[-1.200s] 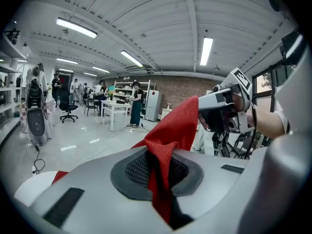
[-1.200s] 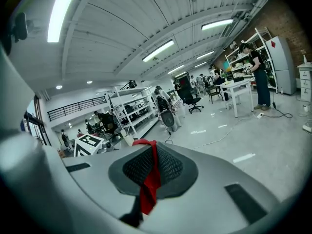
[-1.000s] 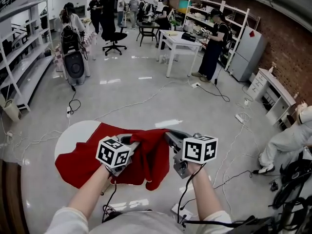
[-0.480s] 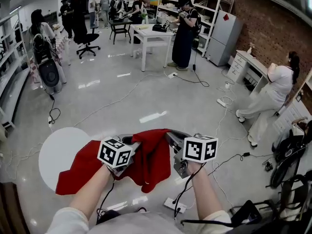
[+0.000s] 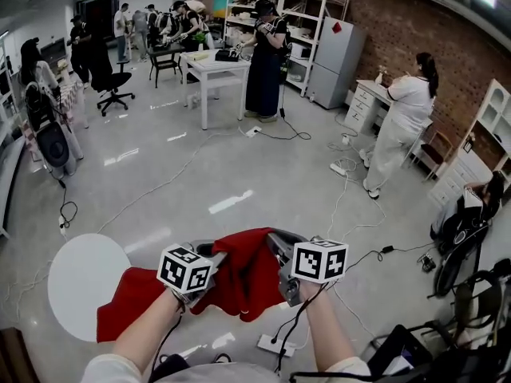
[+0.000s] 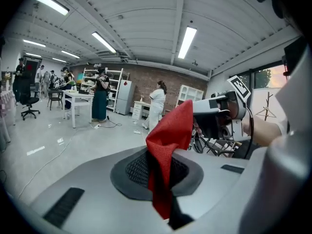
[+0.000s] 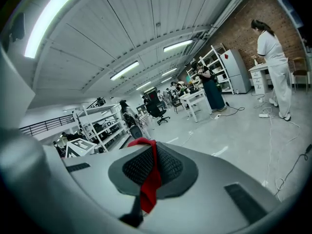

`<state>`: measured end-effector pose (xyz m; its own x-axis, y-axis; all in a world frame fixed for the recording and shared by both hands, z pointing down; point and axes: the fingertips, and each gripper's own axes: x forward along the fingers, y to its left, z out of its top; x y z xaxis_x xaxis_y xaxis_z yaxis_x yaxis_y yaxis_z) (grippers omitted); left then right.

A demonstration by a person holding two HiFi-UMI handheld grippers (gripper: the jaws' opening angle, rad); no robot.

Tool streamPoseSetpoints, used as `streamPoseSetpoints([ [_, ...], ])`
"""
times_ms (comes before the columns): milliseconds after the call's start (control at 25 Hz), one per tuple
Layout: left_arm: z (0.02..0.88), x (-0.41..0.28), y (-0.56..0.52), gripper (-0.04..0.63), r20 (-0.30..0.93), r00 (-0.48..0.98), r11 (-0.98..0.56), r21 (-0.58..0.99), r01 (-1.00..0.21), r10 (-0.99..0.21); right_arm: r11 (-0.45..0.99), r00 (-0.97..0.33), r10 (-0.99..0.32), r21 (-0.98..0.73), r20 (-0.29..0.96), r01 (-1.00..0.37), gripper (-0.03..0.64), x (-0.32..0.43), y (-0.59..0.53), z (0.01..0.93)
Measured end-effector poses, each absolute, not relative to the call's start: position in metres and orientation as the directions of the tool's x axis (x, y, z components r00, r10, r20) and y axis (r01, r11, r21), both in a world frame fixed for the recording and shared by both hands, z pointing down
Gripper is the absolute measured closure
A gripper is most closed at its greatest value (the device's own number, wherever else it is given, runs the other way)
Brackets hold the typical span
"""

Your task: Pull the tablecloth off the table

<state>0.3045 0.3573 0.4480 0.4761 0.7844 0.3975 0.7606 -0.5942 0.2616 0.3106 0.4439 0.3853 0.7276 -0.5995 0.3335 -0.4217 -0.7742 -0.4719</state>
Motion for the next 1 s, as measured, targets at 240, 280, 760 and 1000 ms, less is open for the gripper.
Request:
streamPoseSetpoints([
  [240, 0.442, 0.301, 0.385, 0.558, 0.386, 0.431, -0.547, 0.273, 0.791, 0.816, -0.818, 0.782, -0.516, -0.471, 0.35, -0.33, 0.589, 0.301, 0.481, 0.399],
  [280, 0.439, 0.3, 0.39, 0.558, 0.38, 0.426, -0.54, 0.276, 0.795, 0.821, -0.82, 0.79, -0.505, -0.479, 0.347, -0.314, 0.589, 0.299, 0.487, 0.399],
  [760, 0.435, 0.336, 0.417, 0.558, 0.311, 0.402, -0.496, 0.342, 0.798, 0.861, -0.872, 0.853, -0.38, -0.447, 0.357, -0.201, 0.589, 0.313, 0.51, 0.399],
  [1000, 0.439, 0.375, 0.395, 0.558, 0.304, 0.398, -0.492, 0.366, 0.79, 0.866, -0.932, 0.862, -0.311, -0.308, 0.401, -0.192, 0.589, 0.357, 0.49, 0.403],
])
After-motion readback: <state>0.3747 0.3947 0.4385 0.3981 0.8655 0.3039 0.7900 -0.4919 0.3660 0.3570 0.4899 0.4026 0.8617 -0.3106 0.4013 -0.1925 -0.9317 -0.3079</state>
